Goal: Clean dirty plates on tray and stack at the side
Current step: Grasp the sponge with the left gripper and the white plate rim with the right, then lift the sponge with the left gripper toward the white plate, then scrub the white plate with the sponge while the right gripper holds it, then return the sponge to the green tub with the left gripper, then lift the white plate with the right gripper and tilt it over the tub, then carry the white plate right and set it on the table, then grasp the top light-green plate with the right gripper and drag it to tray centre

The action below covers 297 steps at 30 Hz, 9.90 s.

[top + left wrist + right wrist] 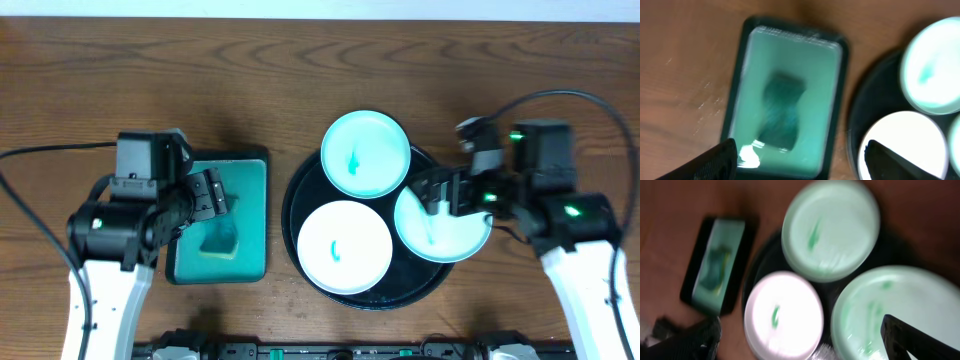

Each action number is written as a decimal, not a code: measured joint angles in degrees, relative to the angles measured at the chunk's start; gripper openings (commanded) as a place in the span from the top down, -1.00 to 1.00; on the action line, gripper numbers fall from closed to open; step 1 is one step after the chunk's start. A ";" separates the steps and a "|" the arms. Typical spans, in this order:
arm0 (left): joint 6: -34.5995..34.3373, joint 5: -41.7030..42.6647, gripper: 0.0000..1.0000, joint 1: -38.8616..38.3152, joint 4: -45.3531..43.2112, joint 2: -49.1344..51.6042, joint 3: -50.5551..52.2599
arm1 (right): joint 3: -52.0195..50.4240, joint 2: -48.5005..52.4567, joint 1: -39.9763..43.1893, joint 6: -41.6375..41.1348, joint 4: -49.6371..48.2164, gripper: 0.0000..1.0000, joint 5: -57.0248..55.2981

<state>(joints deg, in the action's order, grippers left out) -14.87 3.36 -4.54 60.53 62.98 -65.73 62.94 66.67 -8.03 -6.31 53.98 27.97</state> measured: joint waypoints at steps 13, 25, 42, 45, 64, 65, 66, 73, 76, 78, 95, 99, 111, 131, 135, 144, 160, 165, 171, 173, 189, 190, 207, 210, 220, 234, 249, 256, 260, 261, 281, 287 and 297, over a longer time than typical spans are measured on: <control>-4.24 1.99 -0.16 4.13 -9.33 20.74 8.15 | -7.45 6.36 -16.59 -11.80 1.27 -0.54 -14.99; -0.11 5.35 0.60 4.15 -13.81 38.53 7.54 | -18.21 6.49 -16.81 -12.07 -7.43 -0.29 -14.91; 0.13 7.23 0.85 4.24 -7.28 19.58 6.56 | -20.59 16.24 -22.60 -15.43 -17.42 0.28 -17.14; 0.13 9.22 0.85 3.52 -6.64 12.09 6.45 | -20.59 19.91 -22.82 -17.86 -18.49 0.52 -18.36; -18.45 13.55 0.85 -29.83 -27.19 23.41 6.47 | -19.91 22.91 -22.58 -24.96 -20.15 0.98 -19.47; -20.17 13.75 0.85 -31.15 -28.00 25.77 6.47 | -19.91 22.91 -22.58 -24.96 -20.13 0.98 -19.50; -21.86 13.97 0.86 -32.17 -28.70 28.11 6.47 | -19.91 22.91 -22.58 -24.96 -20.13 0.98 -19.50; -27.63 20.33 0.85 -33.33 -34.95 39.78 6.56 | -19.91 22.91 -22.58 -24.96 -20.11 0.98 -19.50; -28.46 18.18 0.85 -33.16 -29.92 40.24 4.92 | -19.91 22.91 -22.58 -24.96 -20.11 0.98 -19.56; -28.81 13.35 0.86 -33.33 -24.46 40.04 3.93 | -19.91 22.91 -22.58 -24.96 -20.11 0.98 -19.58; -24.22 9.25 0.85 -33.77 -33.16 39.98 4.70 | -19.89 22.91 -22.58 -25.75 -20.46 0.98 -18.95; -23.82 19.39 0.85 -34.32 -42.47 41.70 5.35 | -19.87 22.91 -22.58 -25.99 -20.46 0.98 -18.99; -23.15 30.40 0.85 -35.56 -40.04 43.54 5.33 | -19.87 22.91 -22.58 -26.16 -20.48 0.98 -19.41; -22.71 9.31 0.86 -30.67 -16.50 38.91 3.02 | -19.80 22.91 -22.58 -26.16 -20.44 0.98 -20.15; -21.42 6.36 0.85 -28.35 -16.20 34.71 3.02 | -19.80 22.91 -22.58 -26.16 -20.44 0.98 -20.06; -14.82 2.25 0.85 -14.95 -13.05 19.23 2.99 | -19.80 22.95 -22.58 -26.08 -20.46 0.70 -20.22; -5.79 2.89 -0.19 1.92 -11.85 24.37 6.86 | -13.11 21.59 -22.32 -21.29 -9.55 0.98 -24.20; -5.57 3.34 -0.44 1.92 -8.17 16.87 5.01 | -0.55 19.06 -22.47 -16.87 -3.19 0.98 -27.69; -5.64 3.63 -0.45 1.92 -7.89 1.68 2.64 | 9.84 18.47 -26.64 -12.44 -10.54 0.98 -32.04; -5.64 3.63 -0.48 1.92 -7.80 -3.82 2.60 | 10.58 18.58 -29.18 -10.97 -16.72 0.98 -32.83; -5.68 3.78 -0.59 1.92 -4.96 -23.28 2.38 | 10.56 31.17 -50.82 3.04 -44.85 0.98 -63.36; -5.68 3.78 -0.59 1.92 -4.98 -23.28 2.38 | 10.60 30.91 -52.24 4.87 -46.16 0.98 -65.92; -5.66 3.78 -0.60 1.92 -4.96 -23.23 2.38 | 10.62 27.96 -59.23 22.82 -56.83 0.98 -84.37; -5.68 3.78 -0.60 1.92 -4.98 -23.23 2.38 | 10.62 27.93 -59.34 24.68 -58.03 0.98 -84.85; -5.68 3.78 -0.60 1.92 -4.98 -23.26 2.38 | 10.62 27.93 -59.49 25.94 -57.68 0.98 -85.29; -5.68 3.78 -0.61 1.92 -4.96 -23.12 2.38 | 10.60 30.36 -31.78 -10.10 -33.77 0.98 -28.98; -5.66 5.81 -0.61 1.92 -0.70 -10.10 2.36 | 10.67 16.50 17.14 -22.71 2.95 0.98 -24.94; -5.66 6.80 -0.61 1.92 -0.07 -2.19 2.36 | 4.04 23.78 36.79 -23.28 1.40 0.98 -29.83; -5.66 5.79 -0.61 1.92 -0.02 0.42 2.36 | -0.79 28.20 40.85 -23.15 -2.05 0.29 -29.86; -5.66 5.20 -0.61 1.92 0.11 0.94 2.36 | -1.31 28.59 40.85 -23.17 -2.40 0.10 -29.55; -5.70 -0.50 -0.04 1.92 -9.20 32.52 4.92 | -0.24 1.27 9.90 -9.68 -2.43 0.09 -10.32; -5.53 2.64 0.85 1.92 -13.75 40.50 4.92 | -0.24 3.26 -1.97 -9.79 -0.61 -0.03 -16.31; -3.72 3.74 0.86 1.92 -6.19 34.91 3.10 | -0.24 18.36 -3.67 -9.42 -15.80 0.00 -26.91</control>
<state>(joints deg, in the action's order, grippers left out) -18.59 7.09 -2.61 54.35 97.89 -62.63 62.70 85.03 -11.70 -15.73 38.17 1.06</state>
